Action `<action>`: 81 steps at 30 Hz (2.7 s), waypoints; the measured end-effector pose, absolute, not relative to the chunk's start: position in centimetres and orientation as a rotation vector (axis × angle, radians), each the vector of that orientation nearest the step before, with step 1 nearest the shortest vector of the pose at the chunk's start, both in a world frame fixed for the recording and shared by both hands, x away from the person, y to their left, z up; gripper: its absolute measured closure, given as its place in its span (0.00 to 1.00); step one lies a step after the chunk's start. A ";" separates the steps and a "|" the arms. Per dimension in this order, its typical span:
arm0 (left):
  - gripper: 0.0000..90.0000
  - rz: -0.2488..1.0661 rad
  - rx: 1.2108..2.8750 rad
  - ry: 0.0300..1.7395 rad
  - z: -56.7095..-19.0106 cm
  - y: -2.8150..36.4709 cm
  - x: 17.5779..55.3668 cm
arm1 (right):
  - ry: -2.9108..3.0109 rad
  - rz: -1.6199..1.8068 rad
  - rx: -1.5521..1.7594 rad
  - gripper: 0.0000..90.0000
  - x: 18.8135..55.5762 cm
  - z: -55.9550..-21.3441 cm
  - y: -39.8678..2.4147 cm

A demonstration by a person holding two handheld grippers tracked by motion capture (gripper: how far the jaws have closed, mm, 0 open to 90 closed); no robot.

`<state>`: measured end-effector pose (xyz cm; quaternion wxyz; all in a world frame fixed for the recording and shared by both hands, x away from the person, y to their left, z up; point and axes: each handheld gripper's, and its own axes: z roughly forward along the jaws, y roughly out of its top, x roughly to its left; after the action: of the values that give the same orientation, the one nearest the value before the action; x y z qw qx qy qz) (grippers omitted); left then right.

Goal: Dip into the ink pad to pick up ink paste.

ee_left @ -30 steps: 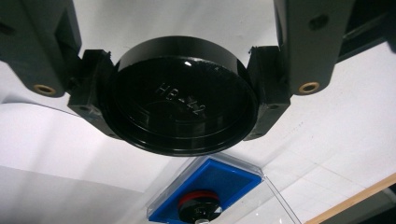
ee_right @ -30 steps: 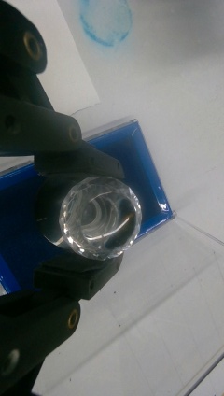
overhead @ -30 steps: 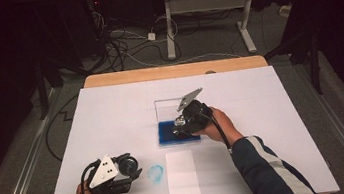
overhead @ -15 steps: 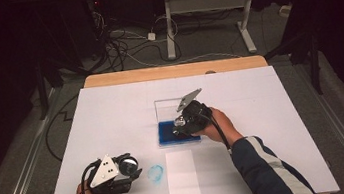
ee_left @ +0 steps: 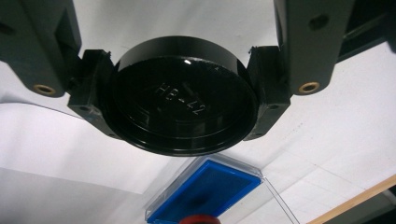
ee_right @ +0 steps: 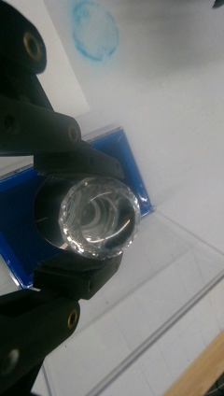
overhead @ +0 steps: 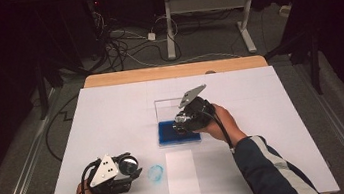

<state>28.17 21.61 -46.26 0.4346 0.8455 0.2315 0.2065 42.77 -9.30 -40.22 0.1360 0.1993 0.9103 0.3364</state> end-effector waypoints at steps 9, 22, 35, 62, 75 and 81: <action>0.40 0.506 2.110 0.576 -46.3 21.6 28.3 | 2.608 0.995 0.538 0.63 42.2 -37.9 -9.3; 0.40 0.504 2.113 0.576 -46.4 21.7 28.3 | 2.637 0.963 0.578 0.63 43.1 -39.5 -9.1; 0.40 0.500 2.119 0.579 -46.4 21.8 28.3 | 2.666 0.927 0.611 0.63 43.6 -42.4 -8.7; 0.40 0.488 2.132 0.571 -46.4 21.5 28.4 | 2.651 0.953 0.671 0.63 43.4 -42.8 -8.8; 0.40 0.487 2.129 0.578 -46.4 21.5 28.4 | 2.593 0.991 0.658 0.63 42.7 -42.1 -9.1; 0.40 0.493 2.130 0.580 -46.4 21.5 28.4 | 2.556 1.033 0.643 0.63 42.1 -41.2 -9.6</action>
<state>28.40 21.47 -46.42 0.4256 0.8522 0.2318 0.1972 42.08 -9.58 -41.24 0.1547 0.2245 0.8921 0.3604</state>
